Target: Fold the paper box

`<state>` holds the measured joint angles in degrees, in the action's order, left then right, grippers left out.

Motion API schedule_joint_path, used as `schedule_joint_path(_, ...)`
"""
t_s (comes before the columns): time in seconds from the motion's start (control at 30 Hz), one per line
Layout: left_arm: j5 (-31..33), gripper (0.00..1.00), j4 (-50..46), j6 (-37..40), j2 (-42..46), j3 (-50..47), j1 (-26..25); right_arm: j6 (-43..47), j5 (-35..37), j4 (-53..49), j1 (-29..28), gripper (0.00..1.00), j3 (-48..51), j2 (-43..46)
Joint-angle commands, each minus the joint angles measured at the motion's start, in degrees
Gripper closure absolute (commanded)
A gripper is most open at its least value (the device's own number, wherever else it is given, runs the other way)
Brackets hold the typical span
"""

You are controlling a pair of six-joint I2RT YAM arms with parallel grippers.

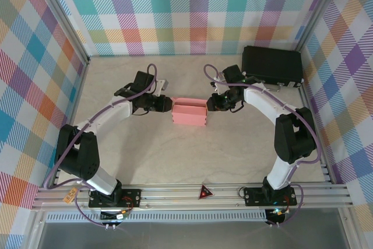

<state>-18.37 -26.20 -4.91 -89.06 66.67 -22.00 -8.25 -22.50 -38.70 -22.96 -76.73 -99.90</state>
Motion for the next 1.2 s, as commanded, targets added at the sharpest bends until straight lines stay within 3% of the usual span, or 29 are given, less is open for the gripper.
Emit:
schedule_joint_path(0.0, 1.47, 0.67, 2.19, 0.43, 3.57, -1.32, -0.33, 1.04, -0.01, -1.16, -0.40, 0.79, -1.15, 1.41)
schedule_joint_path(0.2, 1.23, 0.62, 3.87, 1.64, 6.12, -2.40, -0.41, 1.27, -0.24, -1.15, -0.59, 0.80, -1.23, 1.20)
schedule_joint_path(0.4, 0.46, 0.52, 4.80, 8.52, 7.10, -3.55, -1.27, 1.56, -0.33, -1.20, -0.68, 0.81, -1.45, 1.14)
schedule_joint_path(0.47, 0.04, 0.48, 6.68, 14.75, 8.04, -4.52, -1.88, 1.57, -0.33, -1.20, -0.69, 0.81, -1.44, 1.02)
schedule_joint_path(0.6, 0.44, 0.26, 9.82, 24.97, 9.44, -5.53, -2.51, 1.63, -0.30, -1.17, -0.86, 0.81, -1.49, 0.95)
schedule_joint_path(0.77, -2.99, 0.08, 9.46, 41.60, 7.46, -2.82, -2.61, 1.70, -0.35, -1.14, -0.95, 0.81, -1.75, 0.74)
schedule_joint_path(0.97, -10.45, 0.06, -4.81, 62.84, -0.05, 6.95, -3.06, 1.71, -0.43, -1.10, -1.03, 0.81, -1.72, 0.47)
schedule_joint_path(1.17, -9.10, 0.04, -12.34, 69.33, -7.52, 15.37, -4.40, 1.57, -0.50, -0.70, -1.16, 0.81, -1.61, 0.23)
